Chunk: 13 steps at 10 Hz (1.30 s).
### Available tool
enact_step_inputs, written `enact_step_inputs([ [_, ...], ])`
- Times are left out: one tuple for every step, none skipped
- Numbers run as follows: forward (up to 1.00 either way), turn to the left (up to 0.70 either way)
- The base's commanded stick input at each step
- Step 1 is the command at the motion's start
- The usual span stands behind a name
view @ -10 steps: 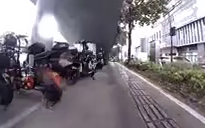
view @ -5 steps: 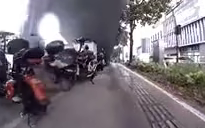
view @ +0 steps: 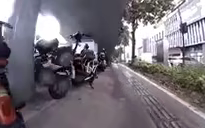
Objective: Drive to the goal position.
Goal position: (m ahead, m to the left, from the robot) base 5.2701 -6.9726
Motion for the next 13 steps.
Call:
enact_step_inputs([
  [0.7,-0.01],
  [0.7,0.0],
  [0.7,0.0],
  [0.7,0.0],
  [0.7,0.0],
  [0.7,0.0],
  [0.7,0.0],
  [0.7,0.0],
  [0.7,0.0],
  [0.7,0.0],
  [0.7,-0.01],
  [0.7,-0.09],
  [0.7,-0.13],
])
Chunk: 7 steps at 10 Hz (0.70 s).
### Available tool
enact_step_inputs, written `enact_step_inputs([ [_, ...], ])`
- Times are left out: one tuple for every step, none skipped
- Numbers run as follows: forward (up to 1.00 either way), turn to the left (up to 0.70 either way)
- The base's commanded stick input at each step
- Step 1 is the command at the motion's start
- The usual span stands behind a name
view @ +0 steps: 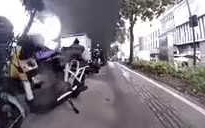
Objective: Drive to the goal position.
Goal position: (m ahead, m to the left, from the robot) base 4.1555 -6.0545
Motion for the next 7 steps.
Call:
enact_step_inputs([
  [0.7,-0.13],
  [0.7,-0.13],
  [0.7,-0.1],
  [0.7,-0.06],
  [0.7,0.0],
  [0.7,0.0],
  [0.7,0.0],
])
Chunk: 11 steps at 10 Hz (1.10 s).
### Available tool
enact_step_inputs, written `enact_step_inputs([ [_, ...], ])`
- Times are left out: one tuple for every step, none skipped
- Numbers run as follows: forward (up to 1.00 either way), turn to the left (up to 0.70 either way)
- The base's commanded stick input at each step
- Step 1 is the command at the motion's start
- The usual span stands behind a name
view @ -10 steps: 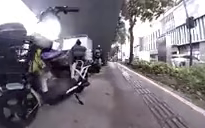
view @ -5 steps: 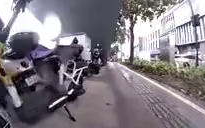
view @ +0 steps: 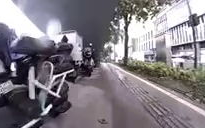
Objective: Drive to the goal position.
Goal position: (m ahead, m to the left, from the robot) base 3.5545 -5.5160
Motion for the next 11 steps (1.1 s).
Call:
enact_step_inputs([
  [0.7,0.0],
  [0.7,0.0],
  [0.7,0.0],
  [0.7,0.0],
  [0.7,0.0],
  [0.7,0.0],
  [0.7,0.0],
  [0.7,0.0],
  [0.7,0.0],
  [0.7,0.0],
  [0.7,0.0],
])
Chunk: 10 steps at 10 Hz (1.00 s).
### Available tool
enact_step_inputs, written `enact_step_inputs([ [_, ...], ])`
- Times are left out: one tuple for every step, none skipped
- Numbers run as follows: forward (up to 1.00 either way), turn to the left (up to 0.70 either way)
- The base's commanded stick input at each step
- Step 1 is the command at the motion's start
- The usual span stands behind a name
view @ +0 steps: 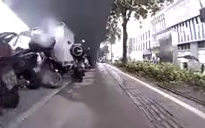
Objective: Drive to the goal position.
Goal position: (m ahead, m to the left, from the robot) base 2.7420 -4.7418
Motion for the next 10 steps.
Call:
enact_step_inputs([
  [0.7,0.0],
  [0.7,0.0],
  [0.7,0.0],
  [0.7,0.0],
  [0.7,0.0],
  [0.7,0.0],
  [0.7,0.0],
  [0.7,0.0],
  [0.7,0.0],
  [0.7,0.0],
])
